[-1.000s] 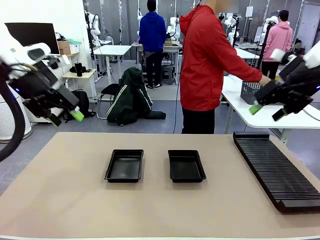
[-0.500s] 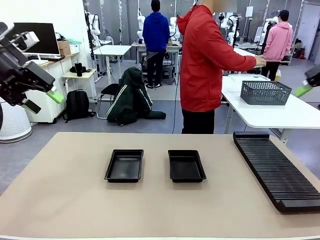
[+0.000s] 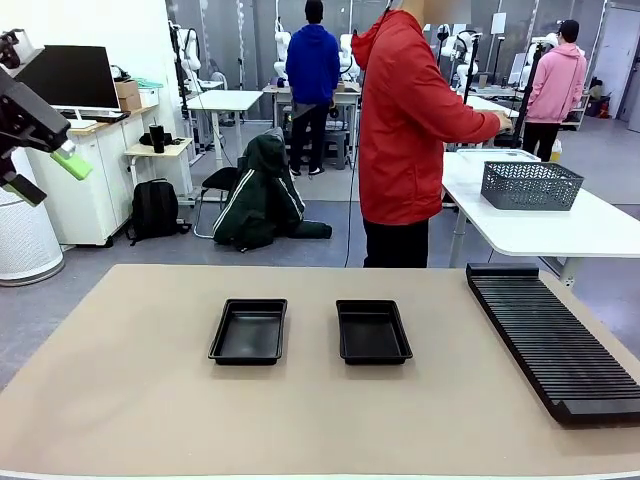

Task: Inspect and transfer BCBs to ESD trays.
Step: Pick up the Blank PCB from the PCB Rack and place it in the left ESD tray.

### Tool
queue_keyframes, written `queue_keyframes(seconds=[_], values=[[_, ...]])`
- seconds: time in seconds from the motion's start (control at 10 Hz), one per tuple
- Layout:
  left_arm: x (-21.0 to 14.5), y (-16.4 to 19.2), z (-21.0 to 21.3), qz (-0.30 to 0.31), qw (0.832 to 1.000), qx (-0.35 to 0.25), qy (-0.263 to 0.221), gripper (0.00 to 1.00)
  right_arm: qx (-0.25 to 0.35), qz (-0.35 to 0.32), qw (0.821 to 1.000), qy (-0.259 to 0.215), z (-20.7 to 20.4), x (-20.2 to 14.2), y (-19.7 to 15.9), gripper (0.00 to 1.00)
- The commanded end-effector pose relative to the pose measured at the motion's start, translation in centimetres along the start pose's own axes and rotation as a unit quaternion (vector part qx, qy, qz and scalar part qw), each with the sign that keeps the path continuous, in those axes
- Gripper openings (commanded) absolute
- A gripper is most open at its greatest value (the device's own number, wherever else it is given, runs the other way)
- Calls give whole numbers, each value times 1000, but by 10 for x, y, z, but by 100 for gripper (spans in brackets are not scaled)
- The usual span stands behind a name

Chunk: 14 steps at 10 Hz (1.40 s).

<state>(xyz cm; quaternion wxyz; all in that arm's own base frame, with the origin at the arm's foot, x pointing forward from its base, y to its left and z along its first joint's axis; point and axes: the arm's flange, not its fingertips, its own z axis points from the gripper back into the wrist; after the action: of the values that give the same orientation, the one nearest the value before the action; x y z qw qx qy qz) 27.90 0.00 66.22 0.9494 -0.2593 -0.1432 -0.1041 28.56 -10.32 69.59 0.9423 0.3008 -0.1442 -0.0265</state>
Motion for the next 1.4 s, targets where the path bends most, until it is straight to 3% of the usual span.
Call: queue_keyframes(seconds=[0.0,0.3,0.7,1.3], values=[[2,4,8,11,1000,-17,-18,100,9,46,999,-1,20,7,13,100],[2,8,12,0,998,-46,-40,100,6,82,997,-5,39,20,37,100],[6,3,15,5,998,-42,-42,100,-2,71,997,-4,44,30,35,100],[-6,-5,40,41,997,7,-66,100,-10,66,998,-8,40,30,34,100]])
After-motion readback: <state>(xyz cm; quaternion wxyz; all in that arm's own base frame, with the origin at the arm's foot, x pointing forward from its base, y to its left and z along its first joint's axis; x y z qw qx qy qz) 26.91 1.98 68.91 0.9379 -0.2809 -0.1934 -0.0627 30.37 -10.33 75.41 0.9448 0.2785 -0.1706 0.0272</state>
